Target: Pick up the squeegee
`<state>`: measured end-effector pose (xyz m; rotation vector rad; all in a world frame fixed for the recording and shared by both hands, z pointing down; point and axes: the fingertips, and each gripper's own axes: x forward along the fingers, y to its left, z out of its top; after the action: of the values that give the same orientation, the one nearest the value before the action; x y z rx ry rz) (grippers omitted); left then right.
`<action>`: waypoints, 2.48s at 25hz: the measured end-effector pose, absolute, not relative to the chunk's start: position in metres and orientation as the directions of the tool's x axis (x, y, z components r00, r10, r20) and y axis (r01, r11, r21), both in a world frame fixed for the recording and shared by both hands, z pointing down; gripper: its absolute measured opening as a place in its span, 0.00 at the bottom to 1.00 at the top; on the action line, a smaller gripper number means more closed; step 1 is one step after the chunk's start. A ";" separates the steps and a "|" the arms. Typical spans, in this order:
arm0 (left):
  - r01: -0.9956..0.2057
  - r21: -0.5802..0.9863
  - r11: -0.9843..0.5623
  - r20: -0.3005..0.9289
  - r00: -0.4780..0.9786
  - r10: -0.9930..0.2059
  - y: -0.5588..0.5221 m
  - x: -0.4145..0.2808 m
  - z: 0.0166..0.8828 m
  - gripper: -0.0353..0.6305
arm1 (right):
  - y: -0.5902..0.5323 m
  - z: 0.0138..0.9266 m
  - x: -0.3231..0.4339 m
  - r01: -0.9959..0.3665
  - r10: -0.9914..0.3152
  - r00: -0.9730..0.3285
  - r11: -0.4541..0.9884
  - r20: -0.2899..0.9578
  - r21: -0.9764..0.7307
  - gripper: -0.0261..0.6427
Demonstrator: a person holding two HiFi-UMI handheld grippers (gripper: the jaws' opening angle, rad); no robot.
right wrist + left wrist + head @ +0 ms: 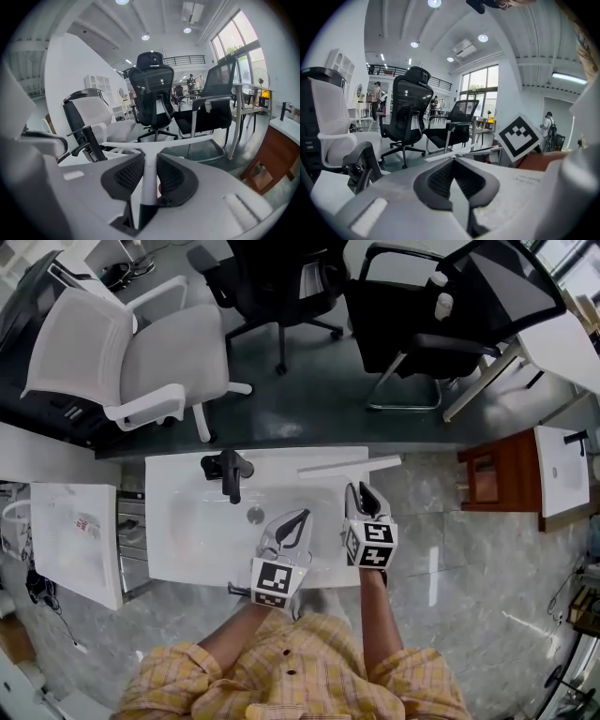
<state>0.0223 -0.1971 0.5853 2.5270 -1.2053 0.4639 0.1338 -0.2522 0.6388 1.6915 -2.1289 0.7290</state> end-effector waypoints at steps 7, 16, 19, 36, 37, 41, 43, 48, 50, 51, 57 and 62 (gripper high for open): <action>-0.804 0.119 -0.583 0.375 0.580 -0.723 -0.197 0.014 0.558 0.05 | -0.245 0.593 0.131 -0.966 -0.838 -0.247 0.176 0.486 -0.187 0.16; -0.801 0.092 -0.592 0.321 0.586 -0.744 -0.196 0.007 0.523 0.05 | -0.239 0.544 0.127 -0.963 -0.873 -0.252 0.186 0.417 -0.193 0.16; -0.803 0.084 -0.590 0.306 0.584 -0.752 -0.195 0.004 0.514 0.05 | -0.235 0.532 0.120 -0.964 -0.877 -0.256 0.202 0.406 -0.171 0.16; -0.804 0.078 -0.589 0.231 0.590 -0.774 -0.181 -0.007 0.477 0.05 | -0.213 0.480 0.098 -0.963 -0.908 -0.257 0.214 0.332 -0.161 0.16; -0.803 0.081 -0.591 0.229 0.592 -0.773 -0.181 -0.007 0.475 0.05 | -0.212 0.479 0.098 -0.964 -0.909 -0.255 0.213 0.331 -0.159 0.16; -0.800 0.101 -0.591 0.204 0.598 -0.775 -0.183 -0.006 0.464 0.05 | -0.211 0.477 0.100 -0.966 -0.909 -0.250 0.209 0.332 -0.154 0.16; -0.801 0.095 -0.591 0.200 0.596 -0.777 -0.184 -0.007 0.461 0.05 | -0.211 0.476 0.100 -0.966 -0.910 -0.250 0.209 0.332 -0.153 0.16; -0.801 0.086 -0.592 0.197 0.596 -0.778 -0.182 -0.006 0.460 0.05 | -0.211 0.472 0.101 -0.964 -0.909 -0.254 0.211 0.330 -0.162 0.16; -0.803 0.080 -0.590 0.192 0.594 -0.781 -0.184 -0.007 0.459 0.05 | -0.212 0.472 0.102 -0.963 -0.909 -0.256 0.212 0.330 -0.165 0.16; -0.804 0.079 -0.589 0.189 0.593 -0.783 -0.185 -0.007 0.458 0.05 | -0.213 0.472 0.102 -0.963 -0.908 -0.257 0.213 0.330 -0.164 0.16; -0.803 0.080 -0.590 0.182 0.594 -0.784 -0.186 -0.001 0.455 0.05 | -0.214 0.471 0.109 -0.964 -0.910 -0.253 0.208 0.328 -0.165 0.16; -0.802 0.084 -0.591 0.190 0.595 -0.781 -0.184 0.002 0.458 0.05 | -0.212 0.473 0.112 -0.963 -0.910 -0.254 0.208 0.327 -0.170 0.16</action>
<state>0.0021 -0.1839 0.4577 2.6598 -1.3303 0.1993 0.1115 -0.2117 0.4727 1.8143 -2.3166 0.5114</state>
